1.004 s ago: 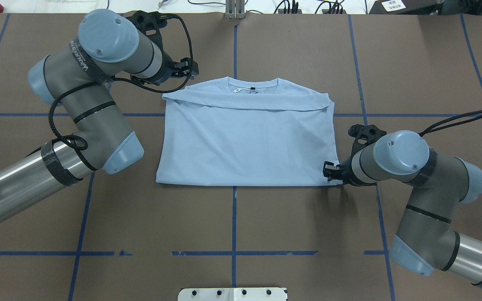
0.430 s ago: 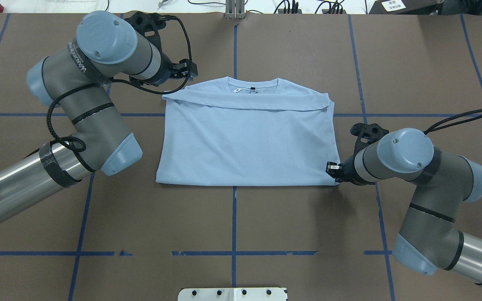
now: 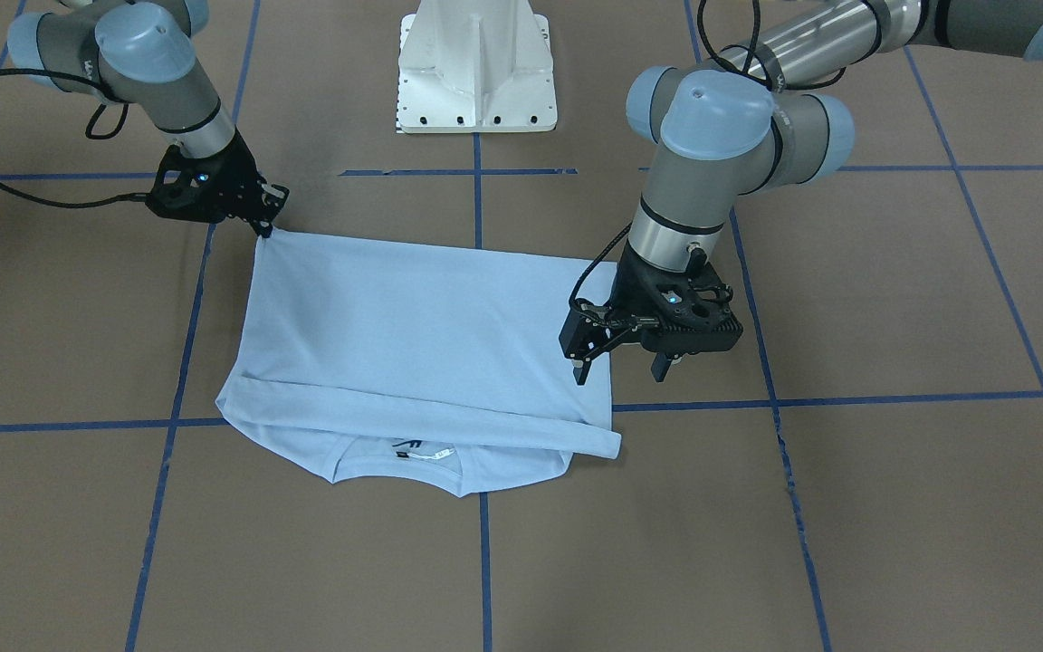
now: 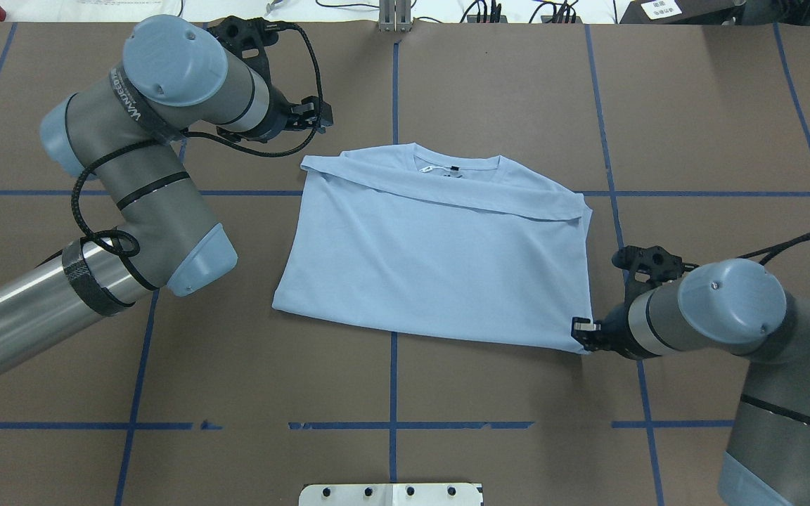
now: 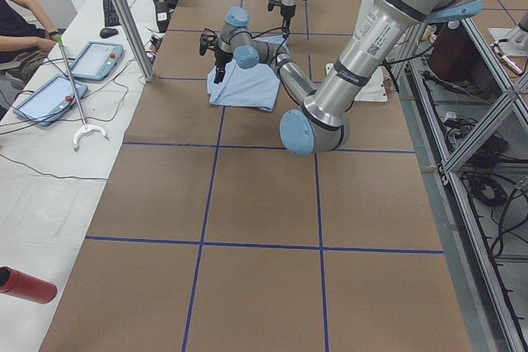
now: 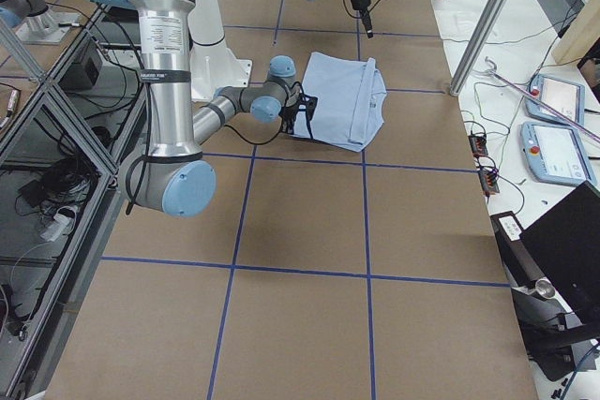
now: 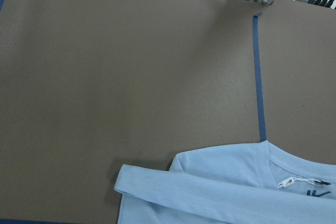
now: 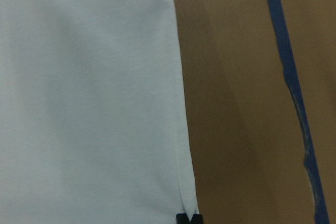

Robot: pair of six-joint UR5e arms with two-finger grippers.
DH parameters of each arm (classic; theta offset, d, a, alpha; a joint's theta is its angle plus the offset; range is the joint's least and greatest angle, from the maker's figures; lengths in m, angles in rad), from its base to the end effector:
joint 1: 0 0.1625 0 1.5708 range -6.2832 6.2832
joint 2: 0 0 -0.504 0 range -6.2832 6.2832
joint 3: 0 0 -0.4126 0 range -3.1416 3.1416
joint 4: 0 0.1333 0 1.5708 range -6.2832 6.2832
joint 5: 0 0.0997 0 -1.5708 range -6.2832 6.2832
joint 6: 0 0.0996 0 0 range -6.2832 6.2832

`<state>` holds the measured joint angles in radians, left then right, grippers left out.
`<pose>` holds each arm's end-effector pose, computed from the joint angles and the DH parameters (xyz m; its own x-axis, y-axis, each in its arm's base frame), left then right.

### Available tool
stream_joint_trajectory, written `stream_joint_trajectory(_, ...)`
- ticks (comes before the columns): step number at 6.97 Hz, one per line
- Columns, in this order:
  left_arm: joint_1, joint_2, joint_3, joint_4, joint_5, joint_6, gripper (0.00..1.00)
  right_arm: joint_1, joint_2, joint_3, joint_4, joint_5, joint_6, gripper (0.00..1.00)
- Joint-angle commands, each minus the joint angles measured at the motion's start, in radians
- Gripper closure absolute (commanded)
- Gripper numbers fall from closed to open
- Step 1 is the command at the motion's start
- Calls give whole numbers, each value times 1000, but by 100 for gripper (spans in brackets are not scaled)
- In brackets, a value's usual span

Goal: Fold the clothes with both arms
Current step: 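Drag the grasped corner with the right gripper, rotating the shirt on the table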

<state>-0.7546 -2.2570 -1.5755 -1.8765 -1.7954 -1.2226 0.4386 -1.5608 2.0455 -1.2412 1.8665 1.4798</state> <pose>0.4870 -0.6105 0.2585 0.5533 -0.0637 -0.8305 0.3646 0.9150 0.1728 -0.4155 -0.3101 0.4671 0.6383 0.2034 0.7424 -0.1570 0.9786 -0.1331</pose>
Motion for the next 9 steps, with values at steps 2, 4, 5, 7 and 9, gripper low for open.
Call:
stream_joint_trajectory(2,0,25,-27,0,2,-2,1,-170,-154,142,-3,66,42,100)
stream_joint_trajectory(4,1,33,-40,0,4,-3,1,-292,-203,174,-1,120,74,100)
stream_joint_trajectory(5,1,34,-52,2,4,-3,1,-364,-200,174,2,111,127,100)
stream_joint_trajectory(7,1,34,-57,2,4,-3,1,-400,-200,174,5,108,151,1)
stream_joint_trajectory(9,20,34,-89,16,-2,-9,1,-303,-190,191,8,109,180,0)
